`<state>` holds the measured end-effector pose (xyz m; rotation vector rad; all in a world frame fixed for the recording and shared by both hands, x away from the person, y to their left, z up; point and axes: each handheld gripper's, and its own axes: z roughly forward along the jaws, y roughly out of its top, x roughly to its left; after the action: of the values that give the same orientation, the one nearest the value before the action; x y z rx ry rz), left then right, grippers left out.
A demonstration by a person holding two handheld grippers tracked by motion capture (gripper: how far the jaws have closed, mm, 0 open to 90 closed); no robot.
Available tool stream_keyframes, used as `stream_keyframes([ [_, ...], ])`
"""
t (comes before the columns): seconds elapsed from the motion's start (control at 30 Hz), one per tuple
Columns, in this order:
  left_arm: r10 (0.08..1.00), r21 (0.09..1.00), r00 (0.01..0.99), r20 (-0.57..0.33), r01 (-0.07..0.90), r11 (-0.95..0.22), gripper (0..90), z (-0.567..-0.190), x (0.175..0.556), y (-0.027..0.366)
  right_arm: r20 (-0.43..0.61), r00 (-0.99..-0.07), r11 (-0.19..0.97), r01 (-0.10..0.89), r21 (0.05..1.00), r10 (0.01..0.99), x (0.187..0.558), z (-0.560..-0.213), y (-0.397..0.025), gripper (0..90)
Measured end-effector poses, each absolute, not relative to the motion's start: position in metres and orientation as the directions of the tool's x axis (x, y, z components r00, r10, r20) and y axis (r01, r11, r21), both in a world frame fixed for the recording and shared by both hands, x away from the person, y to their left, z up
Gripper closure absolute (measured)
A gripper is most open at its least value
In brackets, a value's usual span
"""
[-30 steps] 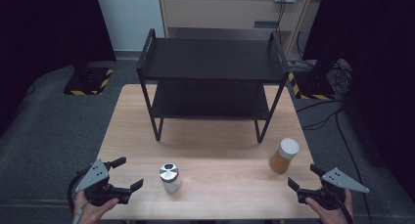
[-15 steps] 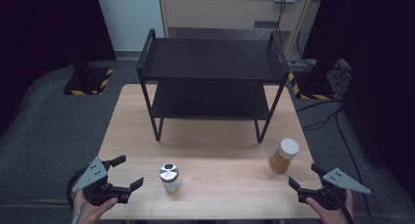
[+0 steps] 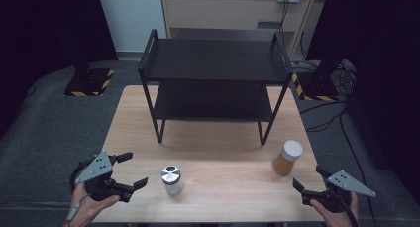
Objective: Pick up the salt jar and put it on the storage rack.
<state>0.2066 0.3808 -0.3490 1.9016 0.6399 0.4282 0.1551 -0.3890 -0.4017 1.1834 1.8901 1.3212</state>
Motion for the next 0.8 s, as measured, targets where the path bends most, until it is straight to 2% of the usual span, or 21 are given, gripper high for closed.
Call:
stream_keyframes([
  [0.4,0.570,0.899,0.821,-0.029,0.271,-0.344,2.9,-0.359,0.227,0.375,0.049,-0.466,0.132,0.348,0.928,0.883,0.155,-0.402,-0.389,2.6],
  [0.8,0.499,0.896,0.865,-0.055,0.264,-0.358,5.2,-0.379,0.254,0.367,0.046,-0.459,0.132,0.348,0.928,0.887,0.154,-0.402,-0.388,2.8],
])
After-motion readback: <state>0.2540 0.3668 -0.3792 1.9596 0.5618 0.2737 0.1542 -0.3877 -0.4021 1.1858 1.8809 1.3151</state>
